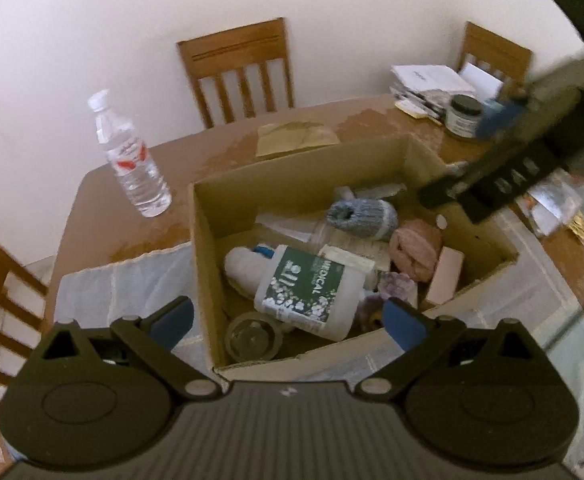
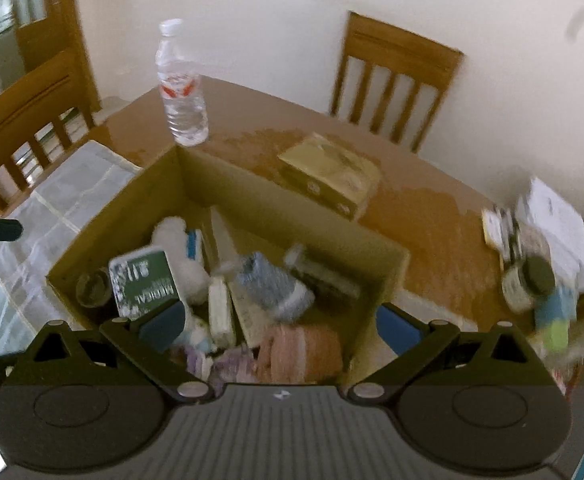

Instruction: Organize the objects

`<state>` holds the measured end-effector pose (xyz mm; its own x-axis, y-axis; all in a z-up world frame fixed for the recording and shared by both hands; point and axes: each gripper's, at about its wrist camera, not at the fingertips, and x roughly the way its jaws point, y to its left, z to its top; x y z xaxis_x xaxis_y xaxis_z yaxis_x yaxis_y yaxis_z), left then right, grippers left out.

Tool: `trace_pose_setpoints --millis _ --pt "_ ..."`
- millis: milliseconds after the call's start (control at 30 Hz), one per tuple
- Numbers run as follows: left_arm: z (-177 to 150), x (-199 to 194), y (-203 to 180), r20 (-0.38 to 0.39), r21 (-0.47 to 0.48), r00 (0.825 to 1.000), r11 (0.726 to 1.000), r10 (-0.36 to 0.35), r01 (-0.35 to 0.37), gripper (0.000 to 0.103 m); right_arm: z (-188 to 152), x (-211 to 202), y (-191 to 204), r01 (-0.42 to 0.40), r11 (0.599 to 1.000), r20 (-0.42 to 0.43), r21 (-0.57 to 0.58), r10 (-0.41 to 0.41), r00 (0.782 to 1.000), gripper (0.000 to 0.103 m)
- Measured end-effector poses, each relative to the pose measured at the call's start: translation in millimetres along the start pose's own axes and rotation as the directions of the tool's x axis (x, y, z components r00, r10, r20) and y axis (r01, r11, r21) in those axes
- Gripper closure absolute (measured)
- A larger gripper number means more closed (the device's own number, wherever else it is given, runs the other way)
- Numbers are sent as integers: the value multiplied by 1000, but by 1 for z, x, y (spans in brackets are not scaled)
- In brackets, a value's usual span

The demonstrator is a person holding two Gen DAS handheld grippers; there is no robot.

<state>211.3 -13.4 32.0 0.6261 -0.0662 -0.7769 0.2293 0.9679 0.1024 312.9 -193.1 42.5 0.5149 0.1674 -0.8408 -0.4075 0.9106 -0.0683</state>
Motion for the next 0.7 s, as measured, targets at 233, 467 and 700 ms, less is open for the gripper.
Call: trace_pose_setpoints --millis 233,467,700 --pt "-22 6 -4 -42 -96 990 986 132 -135 2 -60 10 -6 70 970 -93 234 -50 994 0" --pt "-41 3 -2 -135 -169 985 977 109 -131 2 -110 7 18 94 931 -173 352 -34 984 0" --pt "-39 -15 -5 -152 -189 986 977 67 -96 2 -111 -26 38 98 932 -142 349 -51 989 0"
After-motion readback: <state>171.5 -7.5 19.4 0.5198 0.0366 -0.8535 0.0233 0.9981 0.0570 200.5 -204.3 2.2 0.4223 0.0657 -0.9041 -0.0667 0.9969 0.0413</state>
